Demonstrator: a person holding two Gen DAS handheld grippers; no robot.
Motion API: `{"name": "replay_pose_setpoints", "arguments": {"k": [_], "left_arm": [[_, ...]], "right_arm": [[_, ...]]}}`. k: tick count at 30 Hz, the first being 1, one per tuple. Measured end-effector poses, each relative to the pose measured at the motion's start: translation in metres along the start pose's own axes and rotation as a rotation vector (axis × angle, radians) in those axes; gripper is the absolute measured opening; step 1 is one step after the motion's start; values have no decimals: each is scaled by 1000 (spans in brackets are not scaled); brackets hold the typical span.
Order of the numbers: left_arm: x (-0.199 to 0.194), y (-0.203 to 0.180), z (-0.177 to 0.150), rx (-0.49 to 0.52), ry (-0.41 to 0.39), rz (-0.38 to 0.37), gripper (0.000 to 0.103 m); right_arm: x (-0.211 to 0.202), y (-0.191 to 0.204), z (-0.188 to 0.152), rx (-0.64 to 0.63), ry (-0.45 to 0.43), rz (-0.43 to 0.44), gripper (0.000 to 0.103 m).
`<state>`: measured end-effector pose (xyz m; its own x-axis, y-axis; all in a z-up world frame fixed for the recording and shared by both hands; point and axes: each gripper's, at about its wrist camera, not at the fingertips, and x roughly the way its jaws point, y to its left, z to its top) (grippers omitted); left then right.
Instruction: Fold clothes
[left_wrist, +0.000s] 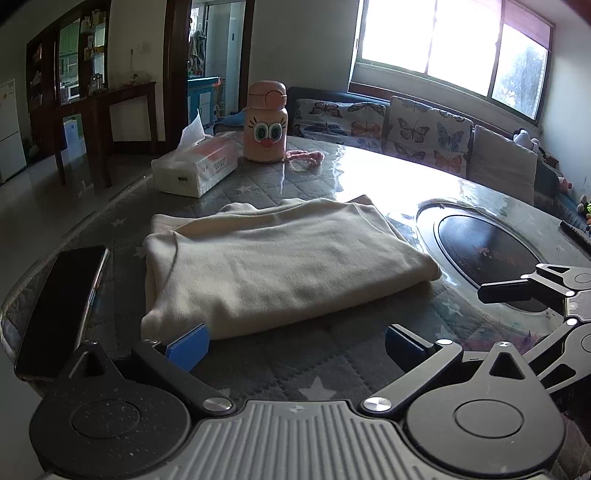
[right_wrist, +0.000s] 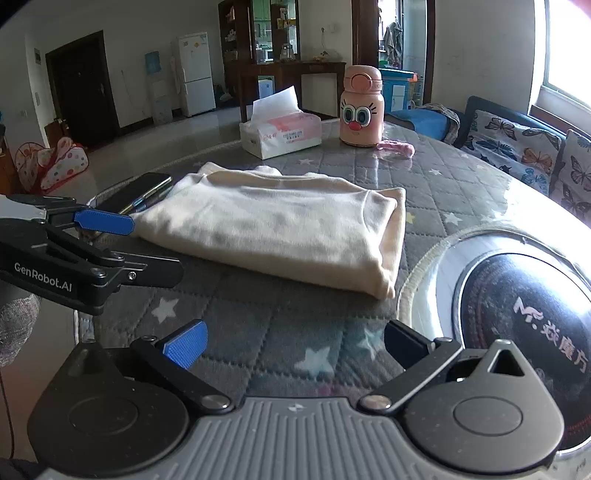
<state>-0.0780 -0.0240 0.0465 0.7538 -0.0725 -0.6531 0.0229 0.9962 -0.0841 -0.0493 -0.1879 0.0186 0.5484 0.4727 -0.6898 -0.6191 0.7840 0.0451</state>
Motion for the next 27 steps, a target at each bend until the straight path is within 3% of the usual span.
{"name": "replay_pose_setpoints", "arguments": {"k": [27], "left_arm": [[-15,-10,-22,15,18,10,103]], "right_arm": [[-11,19,-22,52,25,-75,103]]}}
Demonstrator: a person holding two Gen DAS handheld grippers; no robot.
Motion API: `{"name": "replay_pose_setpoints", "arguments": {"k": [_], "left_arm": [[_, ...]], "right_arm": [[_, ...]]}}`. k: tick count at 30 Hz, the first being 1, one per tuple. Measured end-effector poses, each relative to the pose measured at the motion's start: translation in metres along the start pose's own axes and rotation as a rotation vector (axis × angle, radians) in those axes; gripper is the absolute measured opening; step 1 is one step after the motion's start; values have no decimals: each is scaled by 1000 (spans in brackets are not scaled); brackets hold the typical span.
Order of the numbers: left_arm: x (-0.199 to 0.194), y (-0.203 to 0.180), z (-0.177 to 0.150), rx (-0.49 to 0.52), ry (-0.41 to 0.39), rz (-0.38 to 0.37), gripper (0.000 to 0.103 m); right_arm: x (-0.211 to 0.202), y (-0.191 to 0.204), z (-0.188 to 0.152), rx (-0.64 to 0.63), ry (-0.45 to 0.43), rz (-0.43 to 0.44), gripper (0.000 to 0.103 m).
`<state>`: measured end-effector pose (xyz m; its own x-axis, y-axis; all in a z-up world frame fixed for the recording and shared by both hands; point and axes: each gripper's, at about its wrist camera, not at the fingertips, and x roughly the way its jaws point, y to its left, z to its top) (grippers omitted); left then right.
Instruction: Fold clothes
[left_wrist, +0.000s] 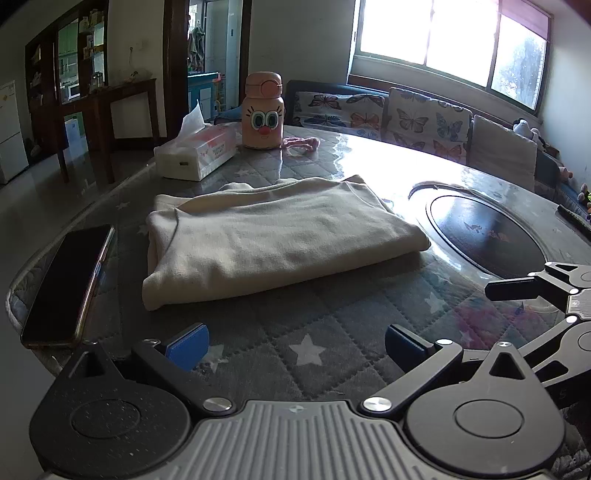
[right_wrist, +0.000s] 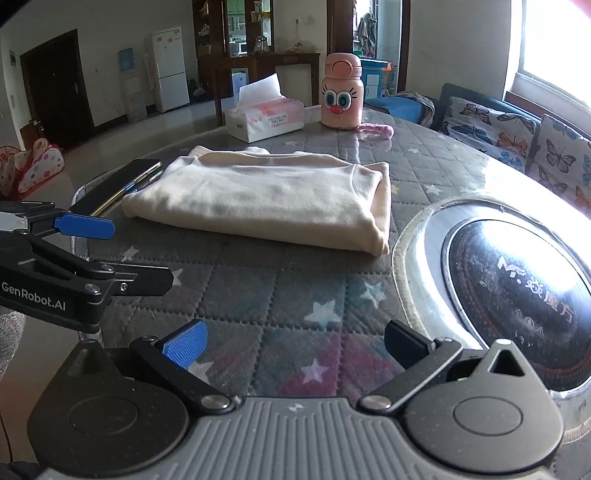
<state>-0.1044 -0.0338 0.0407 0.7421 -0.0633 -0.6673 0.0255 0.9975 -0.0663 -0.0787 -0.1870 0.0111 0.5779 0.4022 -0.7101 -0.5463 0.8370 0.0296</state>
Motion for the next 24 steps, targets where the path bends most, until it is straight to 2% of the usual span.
{"name": "replay_pose_setpoints", "arguments": {"k": [24], "left_arm": [[-8,-10,-8,21,5,2,103]], "right_arm": [[-7,4,-10,9,-6,-3,103]]}}
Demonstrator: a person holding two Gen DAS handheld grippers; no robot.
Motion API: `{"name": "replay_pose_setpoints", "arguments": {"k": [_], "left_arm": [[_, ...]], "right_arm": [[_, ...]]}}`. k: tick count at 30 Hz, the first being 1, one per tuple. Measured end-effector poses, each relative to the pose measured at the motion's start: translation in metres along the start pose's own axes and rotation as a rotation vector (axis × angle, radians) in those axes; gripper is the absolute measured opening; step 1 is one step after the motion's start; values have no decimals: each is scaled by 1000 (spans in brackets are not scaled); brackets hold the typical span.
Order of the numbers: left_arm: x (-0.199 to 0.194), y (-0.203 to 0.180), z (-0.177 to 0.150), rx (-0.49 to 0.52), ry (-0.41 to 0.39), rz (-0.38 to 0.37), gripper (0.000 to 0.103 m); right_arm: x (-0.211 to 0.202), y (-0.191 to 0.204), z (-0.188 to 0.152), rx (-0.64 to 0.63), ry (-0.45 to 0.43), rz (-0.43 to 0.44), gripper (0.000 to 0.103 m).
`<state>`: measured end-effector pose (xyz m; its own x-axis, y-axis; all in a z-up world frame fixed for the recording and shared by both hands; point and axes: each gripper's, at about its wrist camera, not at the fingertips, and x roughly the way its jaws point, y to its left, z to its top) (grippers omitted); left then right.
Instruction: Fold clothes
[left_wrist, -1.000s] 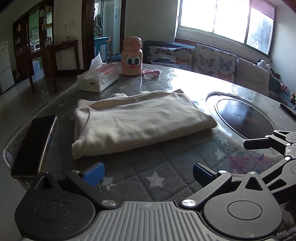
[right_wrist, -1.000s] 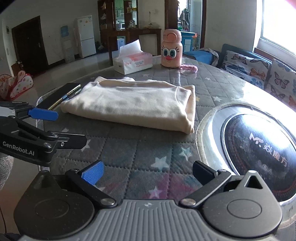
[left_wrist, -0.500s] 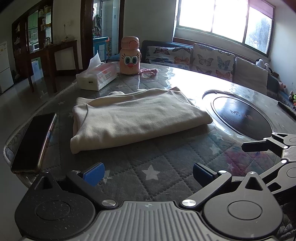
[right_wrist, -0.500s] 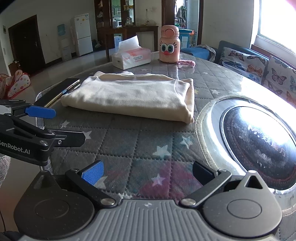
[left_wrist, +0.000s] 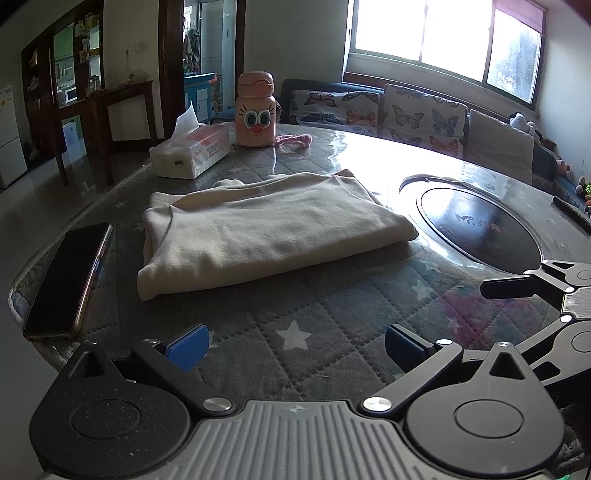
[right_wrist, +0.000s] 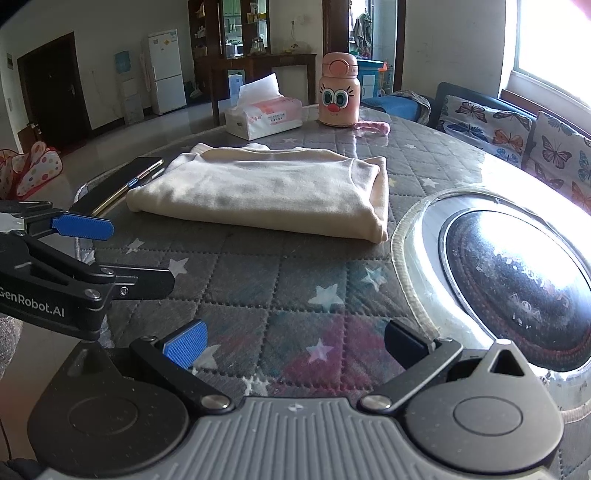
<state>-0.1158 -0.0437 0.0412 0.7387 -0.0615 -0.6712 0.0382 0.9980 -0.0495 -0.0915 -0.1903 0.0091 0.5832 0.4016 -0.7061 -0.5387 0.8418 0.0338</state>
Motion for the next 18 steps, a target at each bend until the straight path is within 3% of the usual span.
{"name": "replay_pose_setpoints", "arguments": {"k": [18], "left_arm": [[-1,-3,-2,5,2,-5,103]], "right_arm": [[-3,2,-4,0,0,-1,103]]}}
